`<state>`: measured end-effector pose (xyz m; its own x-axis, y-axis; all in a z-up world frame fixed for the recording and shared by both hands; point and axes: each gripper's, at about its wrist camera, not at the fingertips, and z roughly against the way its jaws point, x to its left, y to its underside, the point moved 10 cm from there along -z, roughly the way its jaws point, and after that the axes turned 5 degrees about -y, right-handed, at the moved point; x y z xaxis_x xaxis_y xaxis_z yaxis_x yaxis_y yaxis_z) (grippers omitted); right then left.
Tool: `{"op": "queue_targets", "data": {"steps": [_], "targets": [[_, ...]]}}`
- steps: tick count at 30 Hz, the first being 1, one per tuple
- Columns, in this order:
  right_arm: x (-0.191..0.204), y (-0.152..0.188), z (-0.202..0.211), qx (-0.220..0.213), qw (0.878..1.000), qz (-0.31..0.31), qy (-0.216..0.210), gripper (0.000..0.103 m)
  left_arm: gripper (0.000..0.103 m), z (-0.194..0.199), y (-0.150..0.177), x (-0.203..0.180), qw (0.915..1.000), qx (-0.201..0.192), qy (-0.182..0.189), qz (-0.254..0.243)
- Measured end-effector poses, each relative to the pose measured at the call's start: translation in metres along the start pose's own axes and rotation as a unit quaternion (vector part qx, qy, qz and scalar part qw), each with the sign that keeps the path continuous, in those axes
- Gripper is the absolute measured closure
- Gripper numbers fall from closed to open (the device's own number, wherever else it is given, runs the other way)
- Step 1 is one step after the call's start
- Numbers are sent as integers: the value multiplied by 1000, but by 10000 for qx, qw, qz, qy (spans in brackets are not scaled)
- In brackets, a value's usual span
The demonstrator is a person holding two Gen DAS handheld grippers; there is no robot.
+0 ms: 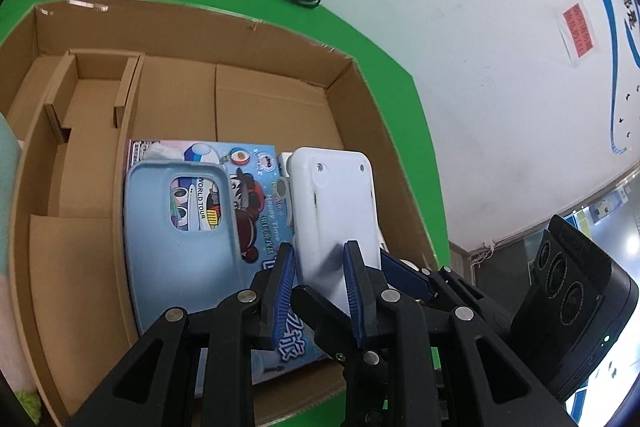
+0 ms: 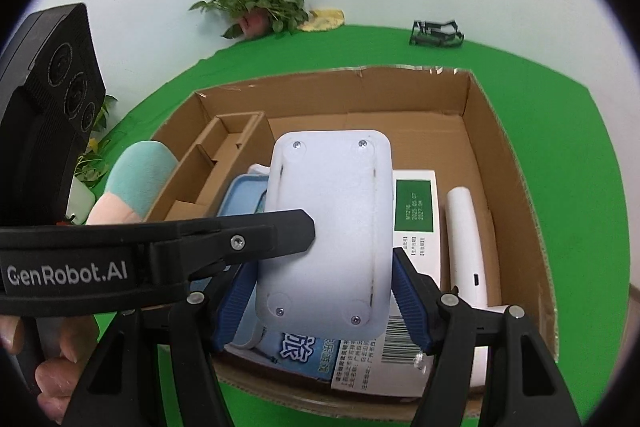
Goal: Organize objects
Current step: 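Lower the white case beside the light blue case and open the right gripper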
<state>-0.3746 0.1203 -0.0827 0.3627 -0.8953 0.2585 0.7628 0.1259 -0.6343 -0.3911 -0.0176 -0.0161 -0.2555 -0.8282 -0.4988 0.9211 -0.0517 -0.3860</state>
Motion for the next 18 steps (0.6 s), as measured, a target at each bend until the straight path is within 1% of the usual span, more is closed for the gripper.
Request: {"op": "queue_targets", "data": {"steps": [3, 6, 9, 12, 13, 14, 15, 17, 18], "targets": [[-6, 6, -13, 232, 9996, -168, -12, 37, 80, -13, 5, 9, 9997, 209, 18, 126], [-8, 16, -21, 386, 9990, -235, 48, 37, 79, -21, 11, 15, 9993, 330, -60, 170], [-7, 18, -26, 423, 9988, -256, 64, 38, 76, -25, 15, 20, 9988, 386, -185, 231], [-5, 18, -25, 416, 9987, -281, 58, 38, 72, -23, 16, 20, 9990, 345, -151, 255], [-6, 19, -25, 423, 9986, -312, 15, 38, 71, -22, 16, 21, 9991, 316, -165, 248], [-6, 19, -24, 415, 9986, -340, -33, 38, 67, -18, 16, 20, 9993, 233, -212, 190], [-7, 19, -23, 380, 9986, -365, -81, 38, 59, -13, 16, 19, 9994, 116, -316, 113], [-6, 19, -17, 286, 9988, -384, -112, 37, 51, 2, 13, 18, 9983, -202, -544, -5], [-5, 18, -13, 217, 9989, -371, -163, 31, 48, 12, 11, 15, 9972, -392, -636, -63]]}}
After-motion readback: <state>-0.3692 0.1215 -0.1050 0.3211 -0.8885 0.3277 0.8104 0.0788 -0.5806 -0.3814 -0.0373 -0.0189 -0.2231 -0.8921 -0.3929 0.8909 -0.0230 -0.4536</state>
